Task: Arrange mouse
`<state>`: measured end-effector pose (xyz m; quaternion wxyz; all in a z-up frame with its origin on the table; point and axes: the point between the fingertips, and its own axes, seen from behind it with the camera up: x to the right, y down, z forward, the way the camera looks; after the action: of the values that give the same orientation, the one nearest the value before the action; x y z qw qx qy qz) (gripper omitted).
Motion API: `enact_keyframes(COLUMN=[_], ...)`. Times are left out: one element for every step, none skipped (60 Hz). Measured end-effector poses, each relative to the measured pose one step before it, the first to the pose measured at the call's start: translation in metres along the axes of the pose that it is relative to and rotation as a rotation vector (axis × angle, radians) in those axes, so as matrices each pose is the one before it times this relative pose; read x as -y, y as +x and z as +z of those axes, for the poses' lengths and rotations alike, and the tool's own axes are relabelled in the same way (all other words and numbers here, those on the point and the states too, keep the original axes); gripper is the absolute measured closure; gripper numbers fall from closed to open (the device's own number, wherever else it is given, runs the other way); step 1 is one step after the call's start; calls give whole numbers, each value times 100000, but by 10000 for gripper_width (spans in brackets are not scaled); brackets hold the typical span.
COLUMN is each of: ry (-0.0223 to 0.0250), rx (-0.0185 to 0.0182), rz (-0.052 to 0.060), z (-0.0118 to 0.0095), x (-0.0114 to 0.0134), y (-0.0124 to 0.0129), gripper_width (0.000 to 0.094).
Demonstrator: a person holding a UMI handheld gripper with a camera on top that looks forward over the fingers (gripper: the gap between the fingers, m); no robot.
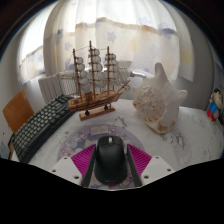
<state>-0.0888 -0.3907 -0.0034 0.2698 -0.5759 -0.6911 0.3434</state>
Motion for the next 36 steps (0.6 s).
enact_keyframes(ry=[-676, -374, -82, -93, -262, -795, -801, -871, -755, -625, -436, -496, -453, -688, -979, -1269, -1452, -1440, -1244, -1134, -1153, -936, -711, -538, -327, -144, 2, -160, -253, -341, -405, -330, -280, -346, -300, -253], rx=[-732, -294, 11, -58, 78, -35, -367, -288, -280, -424, -312, -473, -577, -554, -580, -708, -650, -541, -502, -168, -76, 19, 55, 129, 152, 116, -153, -297, -490, -589, -716, -806, -832, -859, -784, -740], rz=[-63, 24, 27, 93, 50, 124, 392, 354, 333, 241, 104, -25, -92, -90, -15, 93, 205, 357, 310, 290, 259, 353, 439, 495, 435, 354, 289, -22, -62, -29, 33, 78, 38, 72, 102, 146], z=[-187, -238, -294, -343, -419, -488, -627, -708, -768, -882, -939, -1024, -1047, -1089, -1108, -1159, -1125, -1221, -1139, -1179, -1137, -1089, -1061, -1033, -978, -919, -841, -787, -730, -674, -620, -562, -508, -443, -402, -337], x=[-23, 102, 185, 210, 176, 108, 128, 126, 171, 186, 214, 203, 149, 59, -14, -129, -189, -168, -245, -283, -284, -317, -297, -262, -250, -228, -224, -289, -253, -305, -304, -296, -279, -276, -291, -254], y=[156, 81, 49, 138, 76, 205, 174, 211, 233, 283, 275, 359, 343, 349, 365, 413, 396, 401, 382, 354, 317, 307, 272, 255, 241, 251, 270, 363, 397, 402, 416, 416, 434, 421, 374, 285], gripper_width=[272, 196, 111, 66, 97, 113, 113, 102, 87, 77, 78, 78, 78, 78, 80, 84, 83, 83, 83, 82, 82, 82, 82, 81, 82, 83, 83, 80, 80, 81, 81, 81, 82, 82, 81, 79])
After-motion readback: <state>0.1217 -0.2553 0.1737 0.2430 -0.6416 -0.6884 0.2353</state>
